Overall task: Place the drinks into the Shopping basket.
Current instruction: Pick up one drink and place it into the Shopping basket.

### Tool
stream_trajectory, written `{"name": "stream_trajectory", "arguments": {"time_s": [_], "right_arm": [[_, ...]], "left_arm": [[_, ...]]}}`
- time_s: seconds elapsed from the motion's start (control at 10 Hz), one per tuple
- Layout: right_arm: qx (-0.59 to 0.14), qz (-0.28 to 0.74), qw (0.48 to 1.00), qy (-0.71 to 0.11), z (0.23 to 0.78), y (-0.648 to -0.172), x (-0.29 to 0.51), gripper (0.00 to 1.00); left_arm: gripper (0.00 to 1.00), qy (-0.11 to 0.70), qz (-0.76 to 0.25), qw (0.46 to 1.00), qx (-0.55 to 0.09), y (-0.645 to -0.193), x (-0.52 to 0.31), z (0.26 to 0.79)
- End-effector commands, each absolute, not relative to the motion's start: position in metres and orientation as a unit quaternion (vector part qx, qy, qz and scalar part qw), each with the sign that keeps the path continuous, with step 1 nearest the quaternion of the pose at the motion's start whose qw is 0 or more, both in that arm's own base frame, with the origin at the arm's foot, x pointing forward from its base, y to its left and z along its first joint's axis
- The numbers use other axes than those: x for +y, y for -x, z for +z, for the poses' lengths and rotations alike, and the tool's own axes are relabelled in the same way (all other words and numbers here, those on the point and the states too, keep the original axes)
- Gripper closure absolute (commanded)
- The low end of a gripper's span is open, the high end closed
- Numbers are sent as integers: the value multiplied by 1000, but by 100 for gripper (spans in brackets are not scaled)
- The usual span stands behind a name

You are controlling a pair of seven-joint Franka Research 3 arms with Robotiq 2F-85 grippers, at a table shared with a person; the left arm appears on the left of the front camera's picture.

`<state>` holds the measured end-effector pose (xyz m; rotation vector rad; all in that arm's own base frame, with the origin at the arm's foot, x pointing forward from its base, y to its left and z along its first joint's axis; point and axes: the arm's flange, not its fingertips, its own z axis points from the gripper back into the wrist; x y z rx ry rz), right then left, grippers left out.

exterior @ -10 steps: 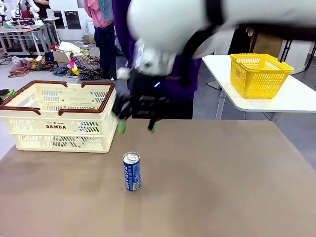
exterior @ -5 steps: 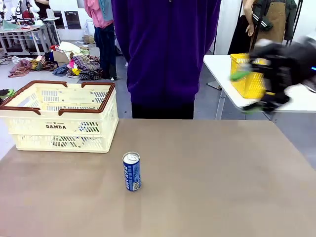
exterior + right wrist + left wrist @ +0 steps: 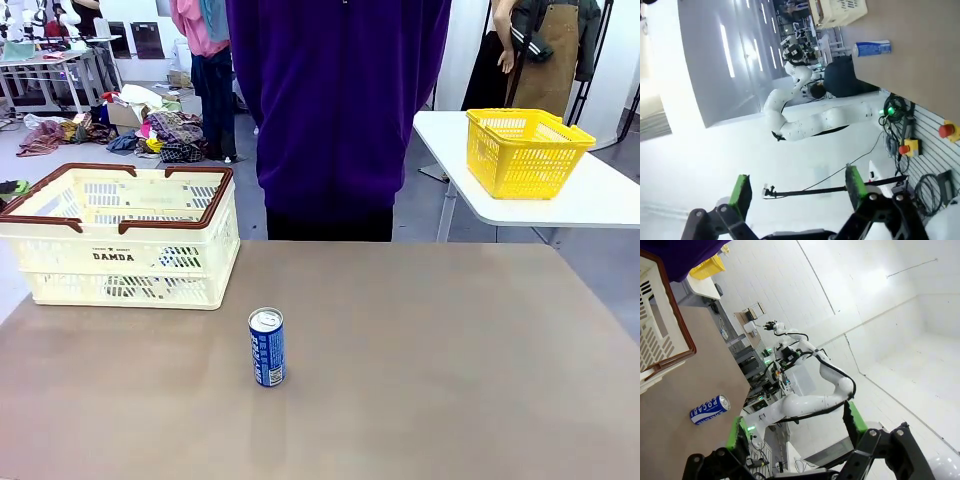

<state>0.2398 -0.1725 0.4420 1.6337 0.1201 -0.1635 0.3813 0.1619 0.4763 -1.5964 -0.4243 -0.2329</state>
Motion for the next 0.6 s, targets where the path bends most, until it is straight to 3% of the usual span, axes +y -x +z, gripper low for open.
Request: {"name": "stream_trajectory", "arguments": {"time_s": [0.0, 0.1, 0.2, 0.5], "right_arm": [[42, -42, 705, -706, 423, -266, -172, 0], [15, -40, 743, -668, 414, -267, -156, 0], [55, -68, 682, -726, 424, -252, -176, 0], [55, -68, 682, -726, 424, -252, -176, 0]], "left_arm": [[0, 712, -112, 666, -191, -380, 163, 478], [0, 712, -112, 666, -191, -380, 163, 478], [0, 712, -112, 666, -191, -380, 163, 478], [0, 712, -112, 666, -191, -380, 163, 478]]}}
